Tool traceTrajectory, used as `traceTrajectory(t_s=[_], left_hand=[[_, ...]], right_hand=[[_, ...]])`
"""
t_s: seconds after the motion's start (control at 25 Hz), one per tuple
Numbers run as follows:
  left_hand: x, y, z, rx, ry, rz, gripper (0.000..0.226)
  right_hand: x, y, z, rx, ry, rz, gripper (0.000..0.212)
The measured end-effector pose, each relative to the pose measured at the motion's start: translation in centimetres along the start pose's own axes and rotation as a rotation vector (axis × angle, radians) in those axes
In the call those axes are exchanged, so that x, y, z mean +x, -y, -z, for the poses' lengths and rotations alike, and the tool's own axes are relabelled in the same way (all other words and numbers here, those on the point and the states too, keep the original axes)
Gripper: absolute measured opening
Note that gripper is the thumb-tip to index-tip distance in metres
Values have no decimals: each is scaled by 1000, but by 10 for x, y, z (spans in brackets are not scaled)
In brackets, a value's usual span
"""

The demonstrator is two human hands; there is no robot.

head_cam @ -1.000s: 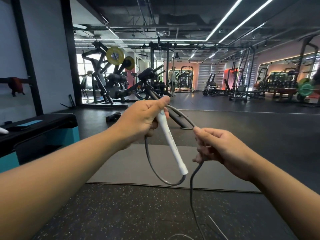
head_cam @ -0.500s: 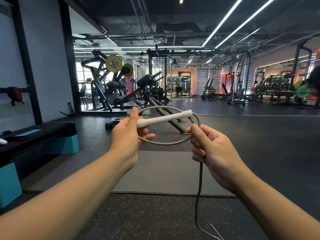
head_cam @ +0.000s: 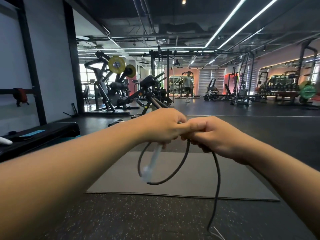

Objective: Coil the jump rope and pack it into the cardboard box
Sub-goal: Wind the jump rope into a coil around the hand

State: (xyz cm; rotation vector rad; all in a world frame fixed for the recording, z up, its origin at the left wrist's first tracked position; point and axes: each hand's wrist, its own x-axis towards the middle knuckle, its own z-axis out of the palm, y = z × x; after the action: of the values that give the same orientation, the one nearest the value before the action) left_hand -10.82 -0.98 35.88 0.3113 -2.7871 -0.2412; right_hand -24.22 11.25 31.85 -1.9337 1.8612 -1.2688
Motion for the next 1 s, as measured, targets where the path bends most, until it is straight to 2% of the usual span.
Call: traceTrajectory(t_s=[0.12, 0.2, 0.28, 0.36, 0.44, 0.56, 0.64, 0.68, 0.76, 0.84, 0.92, 1.0], left_hand=[[4, -5, 4, 228, 71, -18, 67], [4, -3, 12, 284, 109, -2, 68], [0, 6, 23, 273, 130, 23, 68], [-5, 20, 32, -24, 104, 63, 60], [-10, 30, 31, -557, 24, 129, 54], [-4, 27, 17, -1256, -234, 192, 51], [4, 21, 14, -1577, -481, 248, 49], [7, 20, 15, -1681, -606, 276, 48], [11, 17, 14, -1790, -812, 332, 48], [13, 15, 5, -1877, -940, 376, 48], [10, 11, -10, -1939, -988, 414, 48], [4, 8, -24, -1933, -984, 462, 47]], right_hand=[[-9, -2, 4, 59, 37, 10, 24], [-16, -11, 5, 89, 48, -40, 26], [-27, -23, 14, 59, -33, -159, 35], [-40, -34, 24, 40, -112, -255, 48], [-44, -39, 21, 148, -169, -258, 48], [-35, -45, -4, 414, -186, -243, 33], [-31, -53, -21, 627, -142, -244, 17], [-31, -54, -28, 742, -106, -222, 17], [-30, -51, -39, 895, -64, -150, 46], [-22, -40, -54, 889, -90, -59, 63], [-9, -28, -65, 863, -169, -14, 65], [2, -18, -67, 856, -266, -7, 53]])
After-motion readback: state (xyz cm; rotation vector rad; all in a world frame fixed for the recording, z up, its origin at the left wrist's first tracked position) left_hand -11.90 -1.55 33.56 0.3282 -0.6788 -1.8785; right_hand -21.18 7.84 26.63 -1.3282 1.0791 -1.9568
